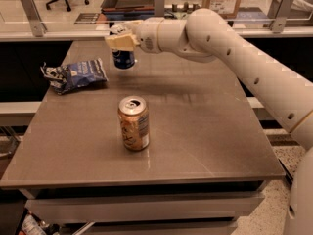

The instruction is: Move pepsi can near blue chip bag

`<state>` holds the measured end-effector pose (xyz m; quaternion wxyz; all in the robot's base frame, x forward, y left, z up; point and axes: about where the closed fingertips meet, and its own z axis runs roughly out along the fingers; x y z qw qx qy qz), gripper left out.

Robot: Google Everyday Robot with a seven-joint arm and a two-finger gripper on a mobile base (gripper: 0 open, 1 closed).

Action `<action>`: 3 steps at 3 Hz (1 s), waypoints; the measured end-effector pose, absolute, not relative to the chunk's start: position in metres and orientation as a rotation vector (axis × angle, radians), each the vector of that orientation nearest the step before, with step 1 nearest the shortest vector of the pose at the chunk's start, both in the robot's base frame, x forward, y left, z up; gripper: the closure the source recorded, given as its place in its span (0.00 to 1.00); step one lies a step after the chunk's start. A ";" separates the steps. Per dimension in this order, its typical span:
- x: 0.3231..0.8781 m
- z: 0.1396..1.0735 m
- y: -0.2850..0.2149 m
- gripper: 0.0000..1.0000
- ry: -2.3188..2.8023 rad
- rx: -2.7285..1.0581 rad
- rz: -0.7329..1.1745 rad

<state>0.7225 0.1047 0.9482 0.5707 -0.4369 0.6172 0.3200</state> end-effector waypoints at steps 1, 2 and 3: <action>0.714 0.939 0.116 1.00 1.451 -1.020 0.777; 0.707 0.923 0.123 1.00 1.479 -1.015 0.806; 0.708 0.903 0.119 1.00 1.507 -0.991 0.835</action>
Offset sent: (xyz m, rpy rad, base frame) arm -0.0204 0.0201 -0.0440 0.0156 0.0975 0.0152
